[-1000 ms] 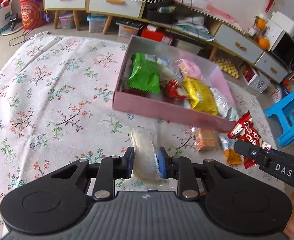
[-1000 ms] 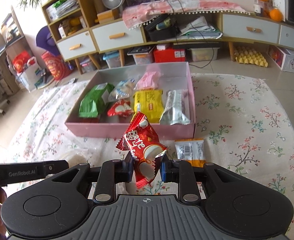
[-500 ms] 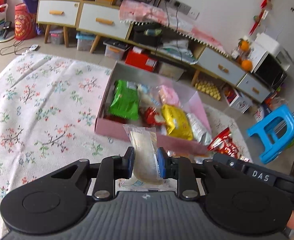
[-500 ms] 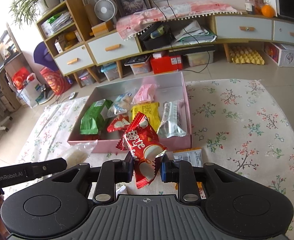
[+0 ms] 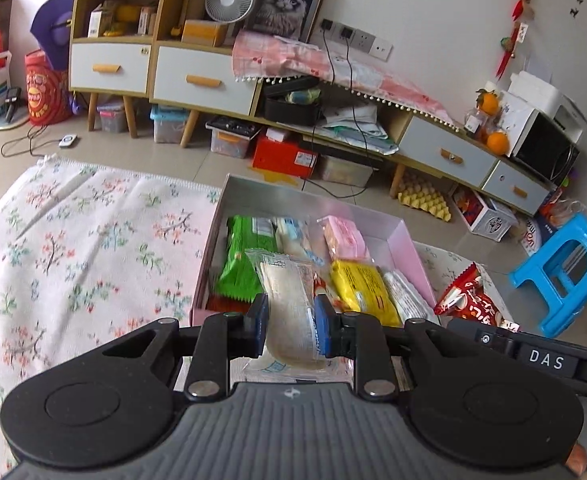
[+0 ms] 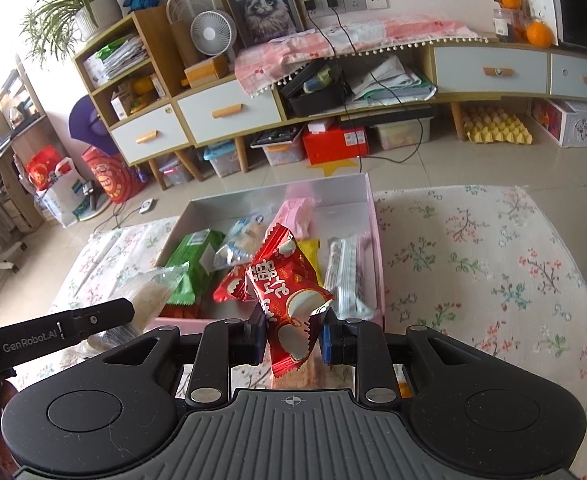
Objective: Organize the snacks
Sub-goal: 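Carry both packets over the pink box and lower them inside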
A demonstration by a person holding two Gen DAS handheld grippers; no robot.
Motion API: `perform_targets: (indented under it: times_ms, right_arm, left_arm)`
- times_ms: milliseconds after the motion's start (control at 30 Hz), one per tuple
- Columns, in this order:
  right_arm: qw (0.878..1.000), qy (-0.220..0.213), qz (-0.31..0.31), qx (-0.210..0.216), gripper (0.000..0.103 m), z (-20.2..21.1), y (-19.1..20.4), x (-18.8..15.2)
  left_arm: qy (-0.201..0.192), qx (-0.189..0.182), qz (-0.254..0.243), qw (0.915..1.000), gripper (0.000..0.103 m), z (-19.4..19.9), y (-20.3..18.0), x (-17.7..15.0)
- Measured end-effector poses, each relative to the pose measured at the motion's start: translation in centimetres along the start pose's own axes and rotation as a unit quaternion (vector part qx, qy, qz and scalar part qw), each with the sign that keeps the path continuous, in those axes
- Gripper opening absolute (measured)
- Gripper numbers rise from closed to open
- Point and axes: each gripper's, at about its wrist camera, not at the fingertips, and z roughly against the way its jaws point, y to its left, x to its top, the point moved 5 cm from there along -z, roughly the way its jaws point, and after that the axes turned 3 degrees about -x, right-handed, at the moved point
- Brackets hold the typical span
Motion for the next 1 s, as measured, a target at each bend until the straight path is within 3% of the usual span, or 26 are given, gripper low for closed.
perform_targets:
  times_ms: [633, 900, 1000]
  right_arm:
    - [0.998, 0.013, -0.06, -0.014, 0.024, -5.9, -3.5, 4.3]
    - [0.996, 0.026, -0.087, -0.008, 0.024, -8.7, -4.3, 4.7]
    - [0.996, 0.029, -0.085, -0.009, 0.024, -9.2, -4.2, 4.8]
  left_arm:
    - [-0.005, -0.03, -0.016, 0.9994, 0.022, -4.9, -0.4, 2.2]
    - [0.054, -0.053, -0.034, 0.9966, 0.022, -6.1, -1.2, 0.6]
    - [0.107, -0.041, -0.053, 0.992, 0.022, -6.5, -1.2, 0.2]
